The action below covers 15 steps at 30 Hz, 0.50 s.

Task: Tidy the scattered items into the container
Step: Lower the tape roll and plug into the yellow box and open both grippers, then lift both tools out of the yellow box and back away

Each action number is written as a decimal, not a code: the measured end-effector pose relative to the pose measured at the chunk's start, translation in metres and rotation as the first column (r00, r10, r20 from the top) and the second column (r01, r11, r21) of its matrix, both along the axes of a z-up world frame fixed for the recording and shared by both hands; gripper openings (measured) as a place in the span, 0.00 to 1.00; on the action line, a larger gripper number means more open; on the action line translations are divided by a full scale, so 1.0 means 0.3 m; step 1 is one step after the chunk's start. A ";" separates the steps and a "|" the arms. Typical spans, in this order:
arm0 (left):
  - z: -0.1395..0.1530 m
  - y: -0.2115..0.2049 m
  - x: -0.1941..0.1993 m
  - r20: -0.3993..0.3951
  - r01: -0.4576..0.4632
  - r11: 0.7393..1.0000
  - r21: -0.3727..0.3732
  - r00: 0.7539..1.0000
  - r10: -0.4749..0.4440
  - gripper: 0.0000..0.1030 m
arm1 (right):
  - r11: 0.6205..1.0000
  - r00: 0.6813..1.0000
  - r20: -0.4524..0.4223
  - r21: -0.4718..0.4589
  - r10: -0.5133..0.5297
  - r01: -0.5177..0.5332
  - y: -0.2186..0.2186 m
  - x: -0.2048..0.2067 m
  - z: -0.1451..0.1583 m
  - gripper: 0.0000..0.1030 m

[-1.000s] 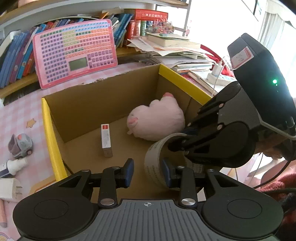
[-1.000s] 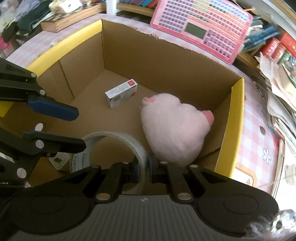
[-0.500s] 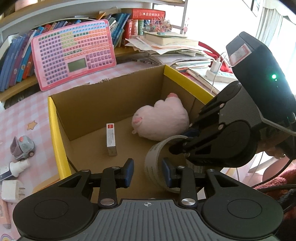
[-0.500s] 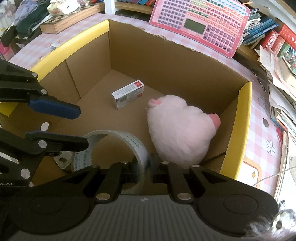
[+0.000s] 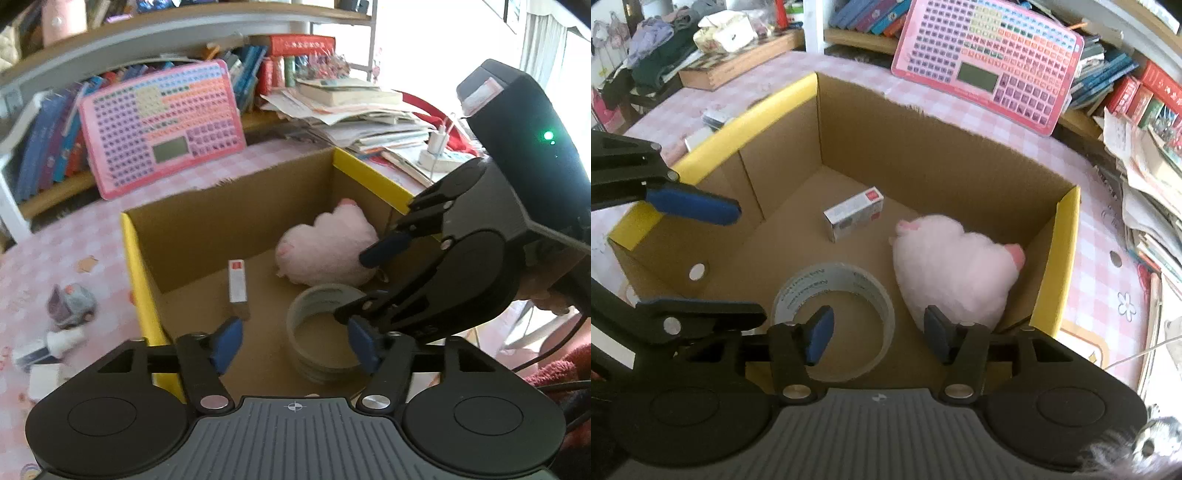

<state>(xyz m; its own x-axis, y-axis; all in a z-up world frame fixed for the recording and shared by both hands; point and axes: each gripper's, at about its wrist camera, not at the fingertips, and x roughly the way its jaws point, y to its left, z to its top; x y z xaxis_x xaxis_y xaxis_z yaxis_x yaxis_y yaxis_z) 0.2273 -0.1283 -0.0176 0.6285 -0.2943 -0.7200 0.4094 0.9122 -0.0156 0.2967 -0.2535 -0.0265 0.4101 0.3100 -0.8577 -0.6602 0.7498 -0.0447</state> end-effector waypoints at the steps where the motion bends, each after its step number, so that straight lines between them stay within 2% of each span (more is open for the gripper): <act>1: 0.008 0.003 -0.006 0.008 -0.005 1.000 -0.002 1.000 0.005 0.71 | 1.000 1.000 0.007 0.009 0.000 0.000 -0.004 -0.005 0.006 0.55; 3: 0.024 0.014 -0.019 0.020 -0.017 1.000 -0.015 1.000 0.017 0.74 | 1.000 1.000 0.028 0.017 -0.014 0.014 -0.016 -0.015 0.019 0.67; 5: 0.038 0.028 -0.032 0.034 -0.026 0.999 -0.030 0.999 0.027 0.75 | 0.999 0.998 0.048 0.031 -0.031 0.029 -0.032 -0.024 0.036 0.72; 10: 0.071 0.058 -0.071 0.075 -0.040 0.997 -0.058 0.996 0.045 0.78 | 0.993 0.991 0.079 0.060 -0.107 0.103 -0.073 -0.049 0.075 0.74; 15: 0.095 0.072 -0.116 0.118 -0.022 0.999 -0.050 0.993 0.027 0.80 | 0.980 0.978 0.102 0.095 -0.183 0.173 -0.104 -0.104 0.107 0.75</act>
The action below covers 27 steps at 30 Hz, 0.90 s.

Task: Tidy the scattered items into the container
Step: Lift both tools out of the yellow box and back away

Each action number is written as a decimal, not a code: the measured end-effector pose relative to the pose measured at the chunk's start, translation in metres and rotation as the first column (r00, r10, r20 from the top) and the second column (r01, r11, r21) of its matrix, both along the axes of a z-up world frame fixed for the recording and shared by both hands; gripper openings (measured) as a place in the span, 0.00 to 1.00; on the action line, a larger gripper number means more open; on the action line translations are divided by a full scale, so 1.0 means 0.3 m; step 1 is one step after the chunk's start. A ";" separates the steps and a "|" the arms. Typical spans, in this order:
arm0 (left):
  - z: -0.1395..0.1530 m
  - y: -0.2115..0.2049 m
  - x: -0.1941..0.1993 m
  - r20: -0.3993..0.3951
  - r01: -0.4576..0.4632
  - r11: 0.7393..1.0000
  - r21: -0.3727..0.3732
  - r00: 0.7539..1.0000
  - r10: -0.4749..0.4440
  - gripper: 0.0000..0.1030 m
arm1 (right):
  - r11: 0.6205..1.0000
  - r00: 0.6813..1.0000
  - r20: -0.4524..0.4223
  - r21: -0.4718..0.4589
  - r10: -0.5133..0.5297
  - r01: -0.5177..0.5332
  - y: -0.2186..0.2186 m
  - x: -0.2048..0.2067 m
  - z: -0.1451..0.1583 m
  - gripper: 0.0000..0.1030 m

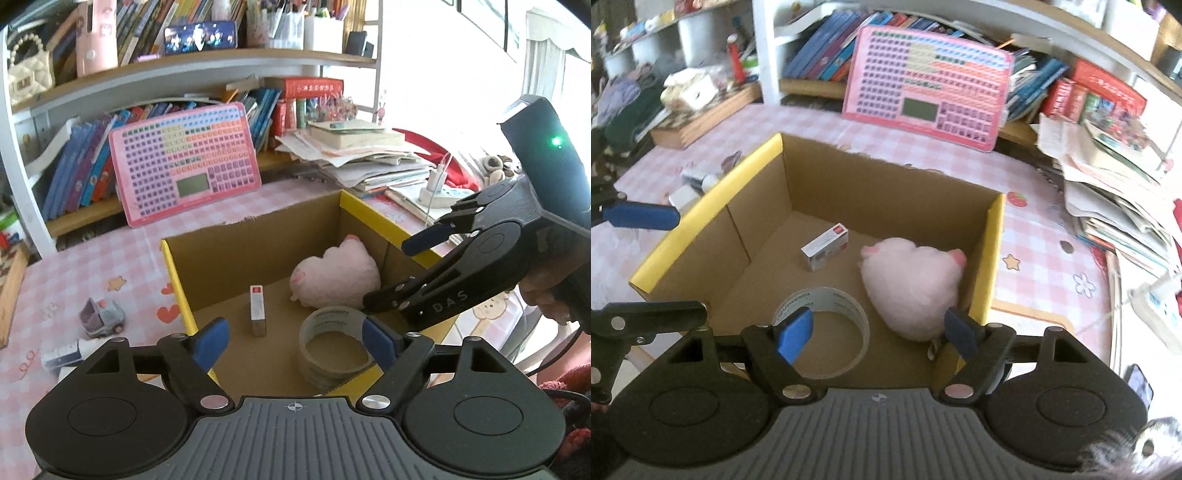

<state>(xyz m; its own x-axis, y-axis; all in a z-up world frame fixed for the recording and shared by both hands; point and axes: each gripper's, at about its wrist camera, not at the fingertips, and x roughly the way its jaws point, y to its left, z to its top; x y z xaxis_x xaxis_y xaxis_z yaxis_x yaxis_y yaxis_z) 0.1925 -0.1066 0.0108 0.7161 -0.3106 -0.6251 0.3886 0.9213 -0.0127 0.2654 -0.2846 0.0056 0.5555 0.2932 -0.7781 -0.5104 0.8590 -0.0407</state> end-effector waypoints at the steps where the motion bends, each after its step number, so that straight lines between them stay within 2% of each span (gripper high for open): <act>1: 0.004 0.003 -0.008 0.007 0.004 1.000 -0.001 1.000 -0.004 0.80 | 1.000 1.000 0.006 0.005 -0.011 0.011 -0.004 -0.013 0.005 0.76; 7: 0.017 0.023 -0.060 0.046 0.027 1.000 -0.007 0.999 -0.026 0.80 | 0.994 0.990 0.086 0.038 -0.110 0.107 -0.016 -0.109 0.040 0.77; 14: 0.018 0.055 -0.124 0.066 0.053 0.998 -0.021 0.996 -0.051 0.80 | 0.977 0.961 0.182 0.088 -0.209 0.196 -0.010 -0.244 0.072 0.79; 27: 0.015 0.172 -0.316 0.054 0.084 0.996 -0.039 0.995 -0.082 0.80 | 0.921 0.896 0.215 0.135 -0.388 0.366 0.043 -0.514 0.064 0.80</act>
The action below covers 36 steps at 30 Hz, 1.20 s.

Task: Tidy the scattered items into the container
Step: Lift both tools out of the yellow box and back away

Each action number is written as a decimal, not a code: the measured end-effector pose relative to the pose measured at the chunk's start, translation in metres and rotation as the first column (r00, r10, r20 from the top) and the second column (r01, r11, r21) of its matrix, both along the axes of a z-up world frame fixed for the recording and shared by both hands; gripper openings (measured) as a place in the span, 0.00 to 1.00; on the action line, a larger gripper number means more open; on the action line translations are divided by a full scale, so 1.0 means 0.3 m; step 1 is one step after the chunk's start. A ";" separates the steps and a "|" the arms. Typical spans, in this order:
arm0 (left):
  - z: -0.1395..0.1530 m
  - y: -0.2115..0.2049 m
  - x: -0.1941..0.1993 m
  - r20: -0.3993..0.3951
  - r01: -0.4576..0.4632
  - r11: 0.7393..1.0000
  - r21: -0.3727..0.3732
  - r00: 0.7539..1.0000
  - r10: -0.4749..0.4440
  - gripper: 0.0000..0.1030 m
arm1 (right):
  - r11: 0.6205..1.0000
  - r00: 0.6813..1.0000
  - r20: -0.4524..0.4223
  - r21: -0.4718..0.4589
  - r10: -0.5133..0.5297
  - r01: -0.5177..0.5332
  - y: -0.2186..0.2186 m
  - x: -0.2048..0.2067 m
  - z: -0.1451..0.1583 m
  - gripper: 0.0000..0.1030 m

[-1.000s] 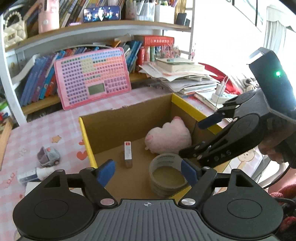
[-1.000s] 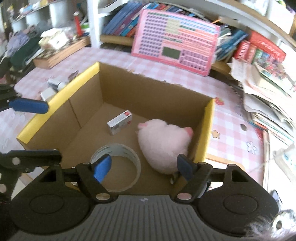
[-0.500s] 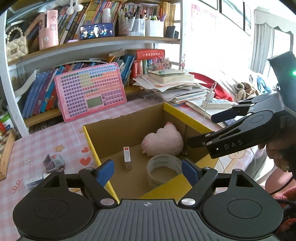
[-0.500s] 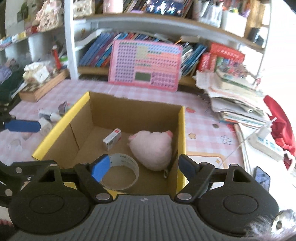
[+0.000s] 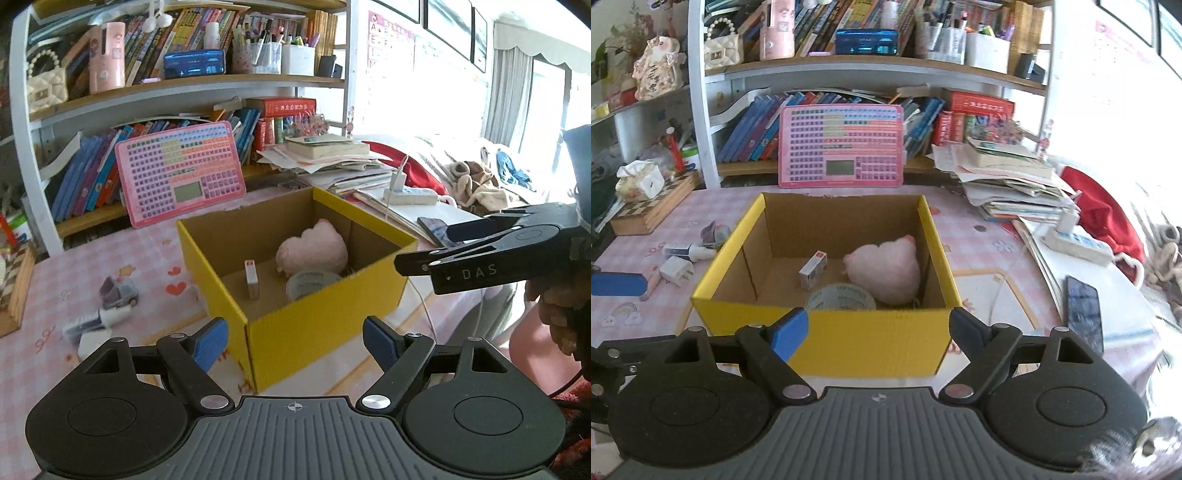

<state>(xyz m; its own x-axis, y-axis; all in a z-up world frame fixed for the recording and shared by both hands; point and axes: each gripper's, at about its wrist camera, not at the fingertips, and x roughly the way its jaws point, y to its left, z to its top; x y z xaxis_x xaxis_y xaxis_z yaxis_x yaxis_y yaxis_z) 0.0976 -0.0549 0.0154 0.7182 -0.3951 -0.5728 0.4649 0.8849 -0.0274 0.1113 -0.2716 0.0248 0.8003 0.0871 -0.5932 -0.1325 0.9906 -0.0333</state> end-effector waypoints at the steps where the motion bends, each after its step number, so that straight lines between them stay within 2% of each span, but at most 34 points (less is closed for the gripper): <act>1: -0.001 0.010 -0.015 -0.001 0.001 1.000 -0.002 1.000 -0.001 0.80 | 1.000 1.000 0.002 -0.004 -0.014 0.014 0.009 -0.021 -0.002 0.81; 7: 0.000 0.066 -0.091 0.002 0.012 1.000 -0.012 1.000 -0.012 0.80 | 0.998 0.998 0.002 -0.015 -0.063 0.063 0.055 -0.136 -0.015 0.81; 19: -0.023 0.158 -0.200 -0.012 0.018 1.000 -0.001 1.000 -0.018 0.80 | 0.996 0.996 -0.036 -0.017 -0.083 0.083 0.157 -0.283 -0.070 0.83; 29: -0.068 0.245 -0.250 -0.061 -0.035 0.999 0.019 0.998 0.036 0.80 | 0.998 0.994 -0.090 -0.042 -0.057 0.054 0.246 -0.340 -0.122 0.84; 36: -0.090 0.274 -0.282 -0.084 -0.042 0.999 0.019 0.995 0.044 0.80 | 0.998 0.993 -0.121 -0.064 0.005 -0.012 0.321 -0.359 -0.145 0.84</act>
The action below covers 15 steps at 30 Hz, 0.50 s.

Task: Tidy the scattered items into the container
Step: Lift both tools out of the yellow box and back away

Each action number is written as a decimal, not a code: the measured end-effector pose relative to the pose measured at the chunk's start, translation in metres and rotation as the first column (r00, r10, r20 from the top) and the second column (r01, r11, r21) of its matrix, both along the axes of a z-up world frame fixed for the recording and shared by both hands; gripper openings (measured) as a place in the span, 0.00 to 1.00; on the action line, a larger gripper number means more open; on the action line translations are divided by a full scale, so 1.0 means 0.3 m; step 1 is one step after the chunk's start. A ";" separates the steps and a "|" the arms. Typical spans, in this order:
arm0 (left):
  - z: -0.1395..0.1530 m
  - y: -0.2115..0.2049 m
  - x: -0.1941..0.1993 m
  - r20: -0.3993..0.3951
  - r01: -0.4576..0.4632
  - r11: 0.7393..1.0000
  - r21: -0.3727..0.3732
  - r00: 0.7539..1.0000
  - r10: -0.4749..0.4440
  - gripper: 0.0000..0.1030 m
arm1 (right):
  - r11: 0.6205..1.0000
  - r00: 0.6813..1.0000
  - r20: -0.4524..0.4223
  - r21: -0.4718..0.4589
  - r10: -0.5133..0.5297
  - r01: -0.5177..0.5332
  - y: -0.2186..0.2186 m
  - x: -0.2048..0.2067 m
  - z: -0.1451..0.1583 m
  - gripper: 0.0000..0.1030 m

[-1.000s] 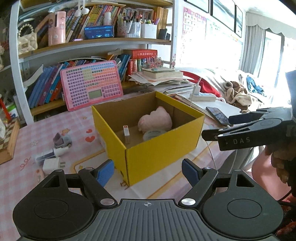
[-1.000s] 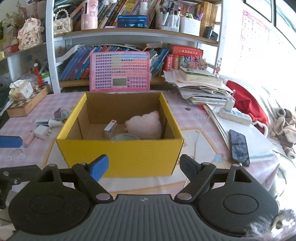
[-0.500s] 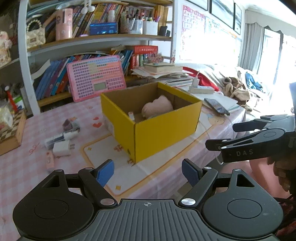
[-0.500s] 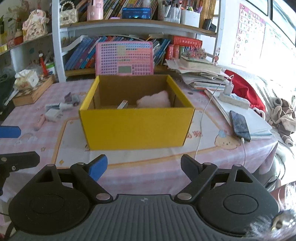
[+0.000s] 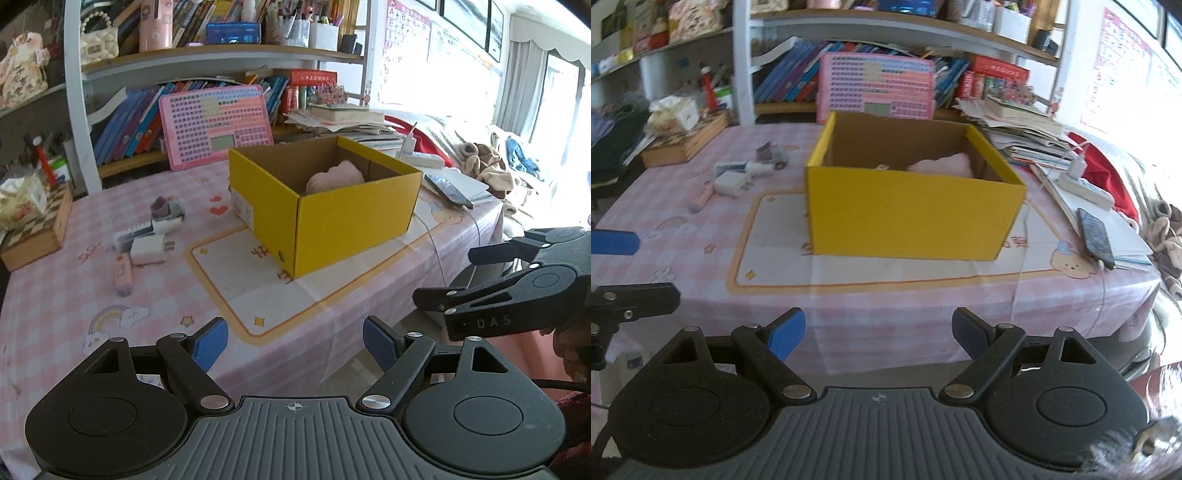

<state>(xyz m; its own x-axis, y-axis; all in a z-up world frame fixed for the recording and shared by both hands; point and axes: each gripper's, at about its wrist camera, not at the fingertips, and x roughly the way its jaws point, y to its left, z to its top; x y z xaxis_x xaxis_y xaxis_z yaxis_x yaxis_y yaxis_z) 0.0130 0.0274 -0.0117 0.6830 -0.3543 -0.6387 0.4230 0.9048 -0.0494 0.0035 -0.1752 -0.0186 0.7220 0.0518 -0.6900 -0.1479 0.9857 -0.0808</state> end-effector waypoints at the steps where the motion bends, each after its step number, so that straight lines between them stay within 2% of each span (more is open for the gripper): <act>1: -0.005 0.006 -0.003 -0.005 -0.004 1.000 -0.001 1.000 0.004 0.80 | 1.000 1.000 -0.005 -0.003 0.013 -0.013 0.012 0.000 -0.003 0.84; 9: -0.019 0.066 -0.017 -0.027 -0.063 0.998 -0.003 0.998 0.063 0.80 | 0.984 0.985 -0.030 -0.034 0.173 -0.173 0.143 0.006 -0.019 0.84; 15: -0.014 0.119 -0.028 -0.030 -0.120 0.993 -0.003 0.992 0.120 0.80 | 0.967 0.967 -0.034 -0.032 0.251 -0.252 0.217 0.032 -0.021 0.84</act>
<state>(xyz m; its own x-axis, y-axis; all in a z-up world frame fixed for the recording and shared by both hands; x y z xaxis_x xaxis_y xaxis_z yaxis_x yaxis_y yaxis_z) 0.0045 0.0633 -0.0158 0.7017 -0.2738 -0.6577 0.3100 0.9486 -0.0642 0.0131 -0.1101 -0.0248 0.6684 0.2041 -0.7153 -0.3934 0.9131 -0.1071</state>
